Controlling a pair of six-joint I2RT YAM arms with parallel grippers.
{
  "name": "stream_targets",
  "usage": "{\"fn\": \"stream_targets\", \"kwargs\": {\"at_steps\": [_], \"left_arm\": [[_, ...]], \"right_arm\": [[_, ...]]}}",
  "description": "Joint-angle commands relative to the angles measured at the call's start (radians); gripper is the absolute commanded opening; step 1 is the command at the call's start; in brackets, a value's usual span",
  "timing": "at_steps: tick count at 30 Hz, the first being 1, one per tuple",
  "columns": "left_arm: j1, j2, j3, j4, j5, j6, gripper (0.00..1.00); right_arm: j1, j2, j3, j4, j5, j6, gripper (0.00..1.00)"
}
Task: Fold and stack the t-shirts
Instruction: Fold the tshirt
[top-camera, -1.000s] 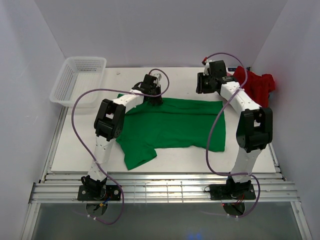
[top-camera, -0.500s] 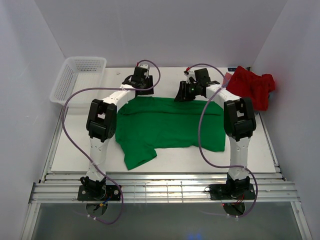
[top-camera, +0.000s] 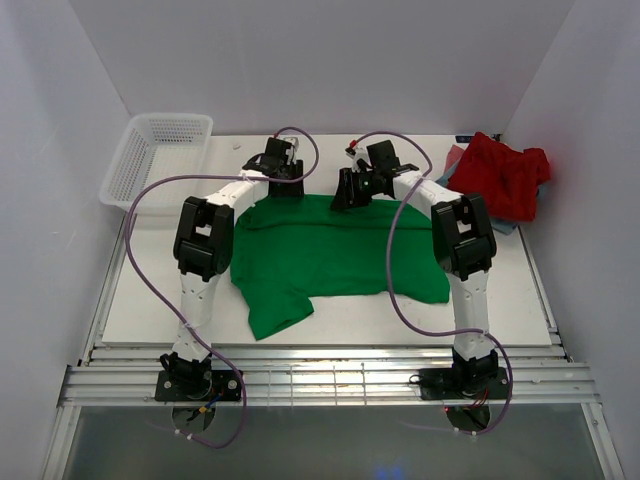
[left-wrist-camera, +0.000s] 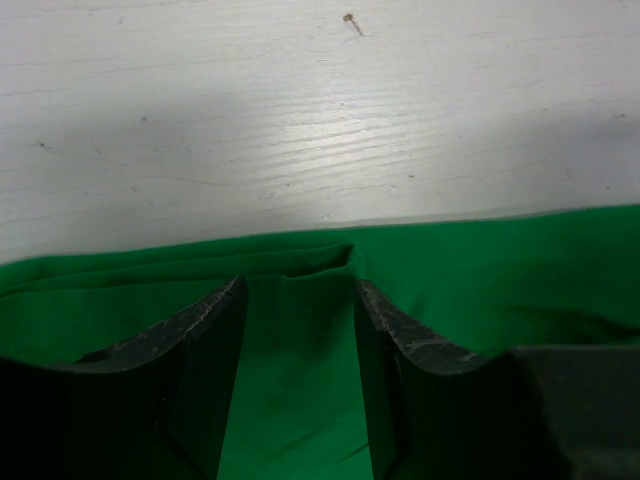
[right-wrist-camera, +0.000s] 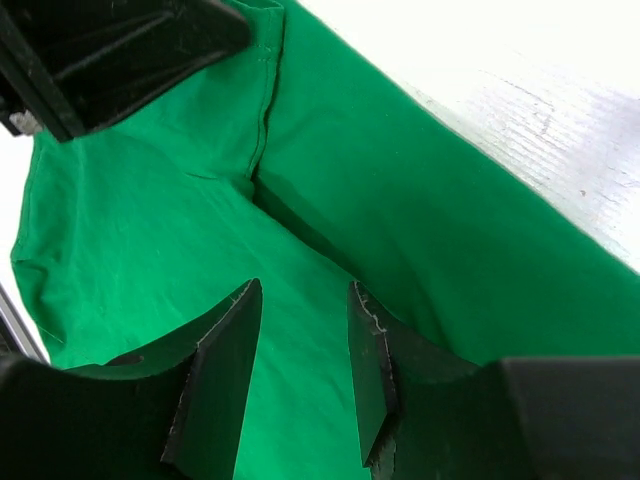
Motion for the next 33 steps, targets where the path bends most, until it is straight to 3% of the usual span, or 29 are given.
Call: {"fn": "stream_targets", "kwargs": {"at_steps": [1,15,19,22,24,25,33], "left_arm": [[-0.008,-0.018,0.032,0.006,0.040,0.006,0.57],[-0.014,0.002,-0.005,0.026,0.051,-0.002,0.56],[-0.014,0.017,-0.004,0.031,0.034,0.013,0.52],[-0.014,0.020,-0.010,0.034,0.015,0.019,0.42],[-0.014,0.007,-0.031,0.048,-0.002,0.018,0.25],[-0.014,-0.004,-0.048,0.063,-0.005,0.016,0.22],[-0.017,-0.116,-0.160,0.137,-0.083,0.001,0.20]], "right_arm": [[-0.005,-0.020,0.020,-0.002,0.000,-0.023,0.46],[-0.005,-0.078,-0.065,-0.019,0.037,-0.057,0.46],[-0.005,-0.130,-0.124,-0.009,0.056,-0.068,0.46],[-0.005,-0.175,-0.177,0.003,0.065,-0.066,0.45],[-0.005,-0.201,-0.205,0.015,0.071,-0.063,0.45],[-0.005,-0.224,-0.219,0.018,0.074,-0.063,0.46],[-0.005,-0.301,-0.335,0.035,0.086,-0.062,0.45]]}}
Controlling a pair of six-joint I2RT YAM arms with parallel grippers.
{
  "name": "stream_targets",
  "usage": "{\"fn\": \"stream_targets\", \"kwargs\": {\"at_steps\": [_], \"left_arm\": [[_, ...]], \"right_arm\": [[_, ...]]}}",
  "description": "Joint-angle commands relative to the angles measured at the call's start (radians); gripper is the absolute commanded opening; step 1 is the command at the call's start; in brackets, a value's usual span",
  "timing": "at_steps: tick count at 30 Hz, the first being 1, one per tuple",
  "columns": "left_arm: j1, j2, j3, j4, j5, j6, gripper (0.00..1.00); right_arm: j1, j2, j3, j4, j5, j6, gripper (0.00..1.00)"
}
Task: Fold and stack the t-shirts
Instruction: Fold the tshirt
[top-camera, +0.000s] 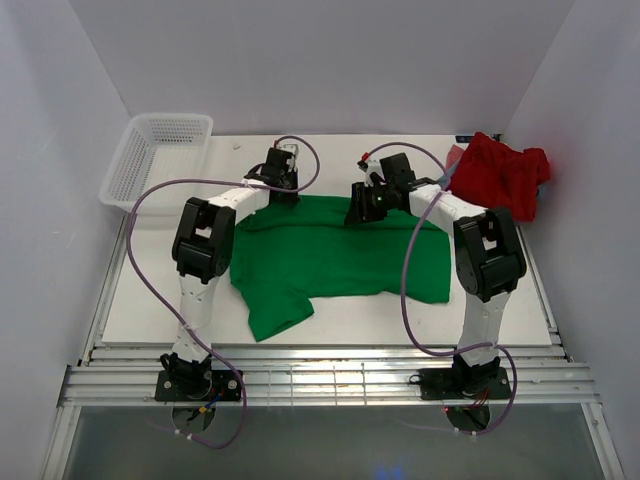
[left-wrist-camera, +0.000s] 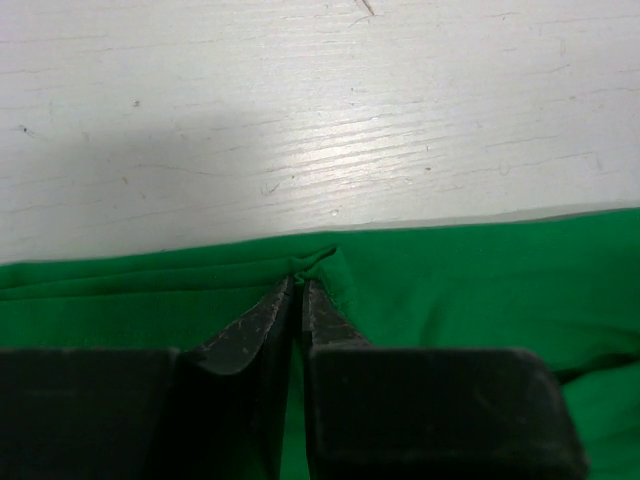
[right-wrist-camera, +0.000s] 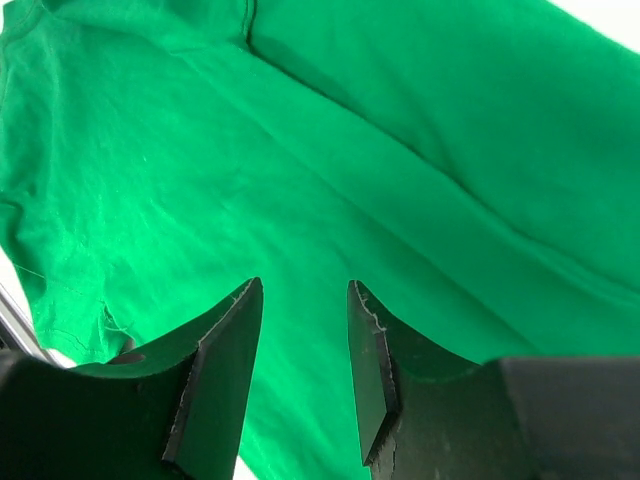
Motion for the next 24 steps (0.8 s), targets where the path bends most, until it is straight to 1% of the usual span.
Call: {"fn": "stream_targets", "kwargs": {"at_steps": [1,5,10,14,17,21,22,24], "left_arm": [[-0.007,-0.110,-0.043,0.004,-0.063,-0.008,0.20],[-0.011,-0.207,-0.112,0.044,-0.115,-0.010,0.20],[-0.027,-0.336,-0.187,0.080,-0.136,-0.028,0.20],[-0.047,-0.391,-0.233,0.076,-0.132,-0.040,0.20],[-0.059,-0.425,-0.291,0.053,-0.103,-0.071,0.20],[-0.093,-0.466,-0.397,0.042,-0.072,-0.102,0.20],[-0.100,-0.474,-0.443,0.044,-0.070,-0.106,0.20],[-0.122,-0.477,-0.474,0.054,-0.077,-0.109,0.20]], "right_arm": [[-0.001,-0.048,-0.038,0.029,0.012,-0.014,0.45],[-0.001,-0.067,-0.078,0.031,0.018,-0.025,0.45],[-0.001,-0.076,-0.104,0.028,0.027,-0.034,0.45],[-0.001,-0.075,-0.107,0.026,0.038,-0.034,0.45],[-0.001,-0.068,-0.102,0.023,0.042,-0.028,0.45],[-0.001,-0.062,-0.090,0.017,0.047,-0.025,0.45],[-0.001,-0.061,-0.087,0.015,0.050,-0.022,0.45],[-0.001,-0.059,-0.076,0.018,0.056,-0.018,0.45]]}}
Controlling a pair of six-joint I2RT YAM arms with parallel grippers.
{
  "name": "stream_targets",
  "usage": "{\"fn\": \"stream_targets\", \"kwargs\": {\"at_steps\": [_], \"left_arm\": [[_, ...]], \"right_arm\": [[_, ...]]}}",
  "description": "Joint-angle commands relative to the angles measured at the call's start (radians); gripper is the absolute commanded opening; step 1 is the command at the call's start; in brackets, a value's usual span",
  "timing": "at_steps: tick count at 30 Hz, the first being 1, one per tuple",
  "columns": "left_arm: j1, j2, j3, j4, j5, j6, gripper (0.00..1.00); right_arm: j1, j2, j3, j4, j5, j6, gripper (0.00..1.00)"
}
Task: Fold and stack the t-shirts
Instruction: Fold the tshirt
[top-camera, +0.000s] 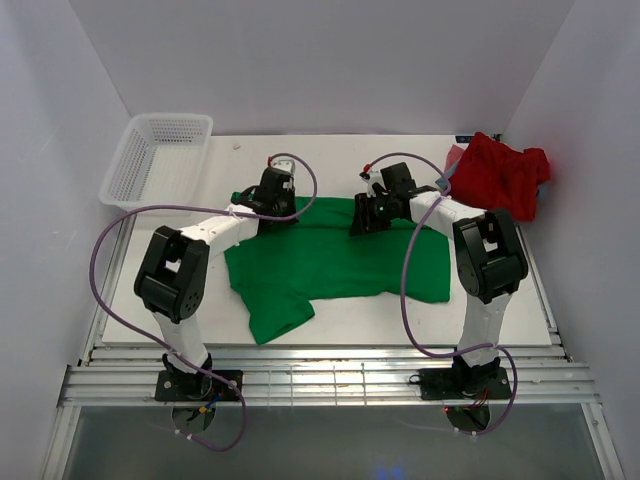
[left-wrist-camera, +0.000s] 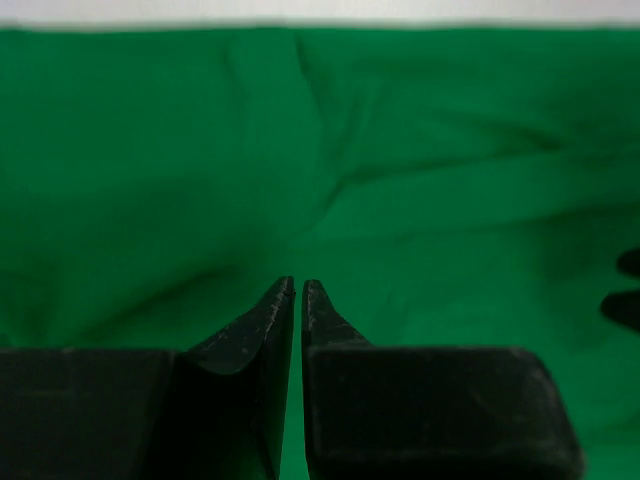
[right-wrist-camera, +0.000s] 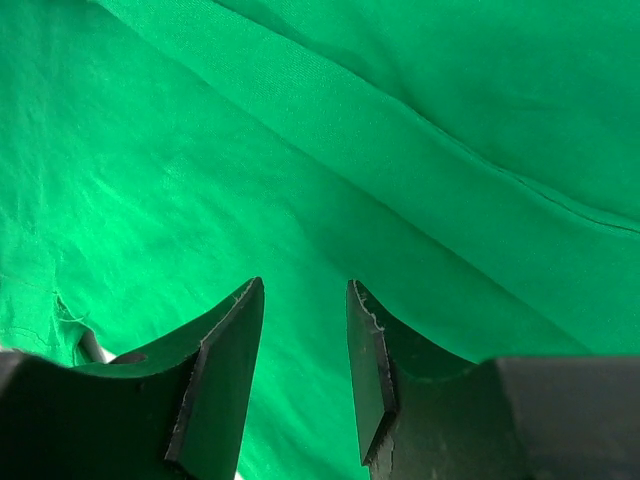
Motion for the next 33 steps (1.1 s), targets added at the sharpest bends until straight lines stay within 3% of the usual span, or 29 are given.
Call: {"fn": "stream_targets", "kwargs": {"at_steps": [1,3,4,5,9,18,33], "left_arm": [[-0.034,-0.039,-0.070,-0.007,0.006,-0.027,0.20],[-0.035,-0.019,-0.068,0.003,-0.014,-0.023,0.22],[-0.035,0.009,-0.057,0.002,-0.022,-0.018,0.27],[-0.035,0.023,-0.028,0.002,-0.032,-0.012,0.41],[-0.035,0.083,0.053,0.016,-0.065,0.029,0.53],[-0.034,0.241,0.219,0.023,-0.118,0.098,0.54],[-0.011,0.334,0.278,0.060,-0.148,0.112,0.52]], "right_arm": [[-0.001,-0.034,0.030,0.017,0.013,0.007,0.45],[-0.001,-0.033,0.046,0.014,0.008,0.017,0.45],[-0.001,-0.036,0.049,0.014,0.007,0.022,0.45],[-0.001,-0.037,0.047,0.020,0.005,0.030,0.45],[0.001,-0.071,0.026,0.023,0.011,0.028,0.45],[0.001,-0.160,-0.104,0.031,0.034,0.017,0.45],[0.001,-0.247,-0.218,0.034,0.071,0.019,0.45]]}}
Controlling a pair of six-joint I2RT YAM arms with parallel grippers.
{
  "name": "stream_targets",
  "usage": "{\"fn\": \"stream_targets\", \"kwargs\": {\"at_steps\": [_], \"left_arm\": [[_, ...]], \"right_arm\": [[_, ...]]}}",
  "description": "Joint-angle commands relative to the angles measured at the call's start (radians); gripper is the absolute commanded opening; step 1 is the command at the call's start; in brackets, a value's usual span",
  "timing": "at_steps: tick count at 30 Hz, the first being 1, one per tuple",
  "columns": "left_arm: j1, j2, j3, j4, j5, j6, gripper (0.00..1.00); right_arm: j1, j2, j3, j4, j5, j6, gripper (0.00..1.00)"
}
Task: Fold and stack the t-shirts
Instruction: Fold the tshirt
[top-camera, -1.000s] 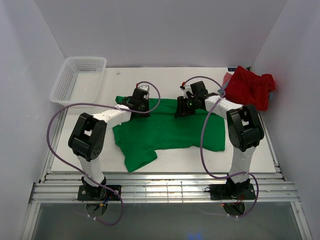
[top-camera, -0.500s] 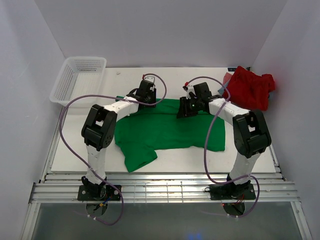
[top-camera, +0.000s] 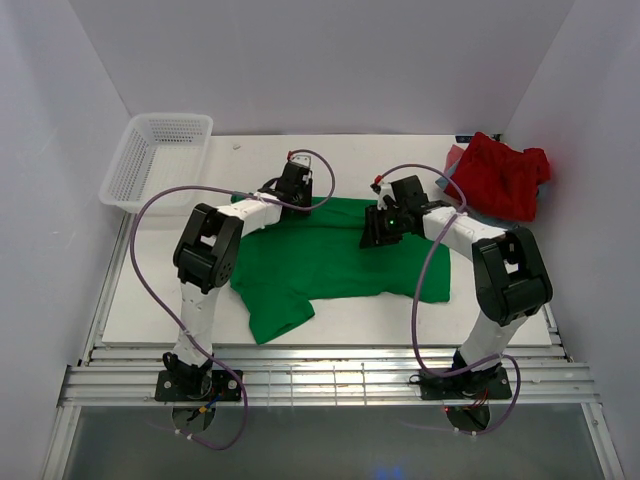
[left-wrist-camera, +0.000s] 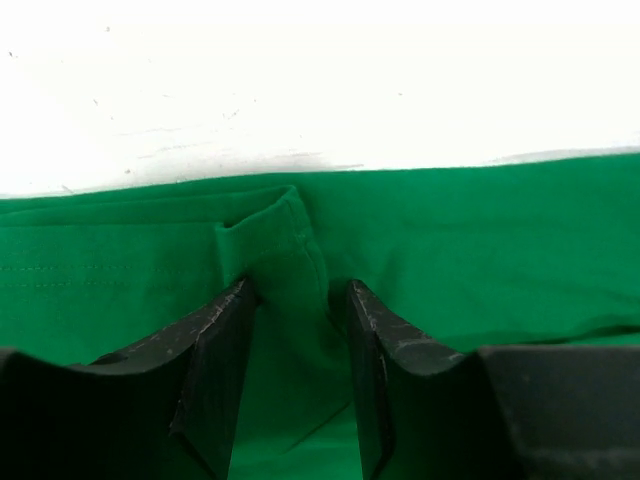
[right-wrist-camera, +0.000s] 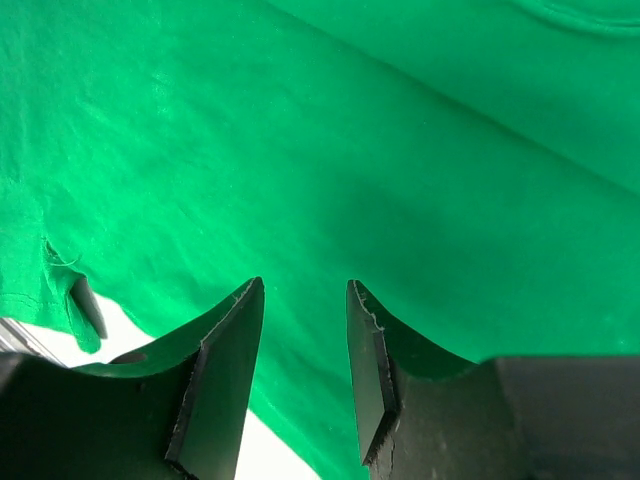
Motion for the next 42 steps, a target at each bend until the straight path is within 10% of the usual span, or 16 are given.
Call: {"fn": "stream_targets", "kwargs": {"at_steps": [1,10,17,42], "left_arm": [[0.013,0.001,0.047,0.021,-0.024,0.007,0.52],[0.036,0.072,0.150,-0.002,-0.015,0.002,0.50],[0.038,0.095,0.182,-0.004,-0.012,-0.008,0.10],[-0.043,-0.353,-0.384,0.162,-0.126,-0.228,0.06]], "right_arm": [[0.001,-0.054,-0.015,0.022,0.012,-0.001,0.45],[0.001,-0.128,-0.069,-0.003,0.029,0.008,0.45],[0.001,-0.194,-0.106,-0.049,0.069,-0.015,0.45],[0.002,-0.396,-0.251,-0.055,0.166,0.034,0.45]]}}
